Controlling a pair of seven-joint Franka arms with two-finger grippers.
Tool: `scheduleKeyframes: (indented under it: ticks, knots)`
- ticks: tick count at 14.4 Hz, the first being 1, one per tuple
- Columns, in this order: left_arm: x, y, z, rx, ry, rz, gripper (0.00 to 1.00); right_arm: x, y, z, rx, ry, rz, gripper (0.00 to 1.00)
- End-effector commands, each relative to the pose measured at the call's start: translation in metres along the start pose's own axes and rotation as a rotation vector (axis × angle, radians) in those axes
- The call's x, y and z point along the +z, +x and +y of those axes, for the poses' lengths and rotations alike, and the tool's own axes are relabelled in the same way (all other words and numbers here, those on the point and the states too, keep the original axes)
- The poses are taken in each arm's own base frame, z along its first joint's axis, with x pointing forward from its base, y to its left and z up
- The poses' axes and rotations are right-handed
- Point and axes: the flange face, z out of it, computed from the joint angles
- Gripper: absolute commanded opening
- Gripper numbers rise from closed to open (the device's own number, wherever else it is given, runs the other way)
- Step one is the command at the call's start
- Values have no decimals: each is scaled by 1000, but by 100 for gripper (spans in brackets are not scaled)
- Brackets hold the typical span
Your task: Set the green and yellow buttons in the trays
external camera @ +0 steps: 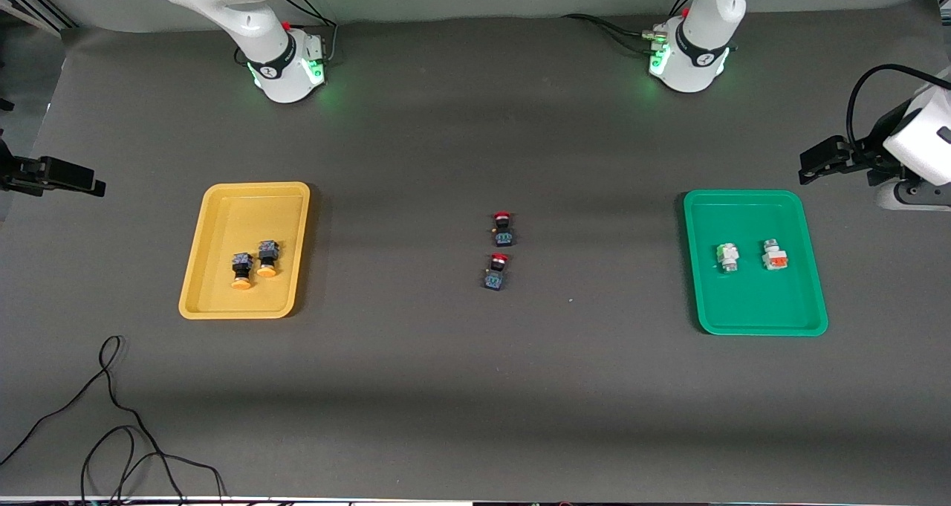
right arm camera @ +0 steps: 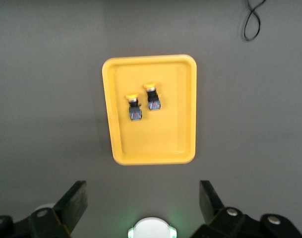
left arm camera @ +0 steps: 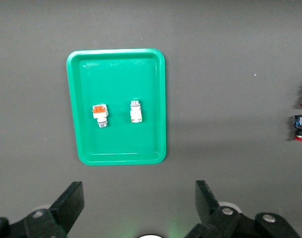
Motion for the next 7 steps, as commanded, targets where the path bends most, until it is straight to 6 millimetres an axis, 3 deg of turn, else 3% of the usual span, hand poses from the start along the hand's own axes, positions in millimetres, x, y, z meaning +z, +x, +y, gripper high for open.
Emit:
scheduleKeyframes:
  ticks: [1, 3, 5, 7]
  knots:
    - [-10, -6, 1, 10, 18, 2, 100, 3, -34, -3, 2, -15, 65, 100]
    - [-12, -5, 2, 9, 18, 5, 100, -9, -35, -2, -11, -112, 90, 100]
    - [-11, -3, 3, 7, 19, 6, 100, -12, -36, -23, -42, -134, 99, 100]
    - [-11, -3, 3, 9, 19, 6, 100, -12, -35, -25, -40, -131, 99, 100]
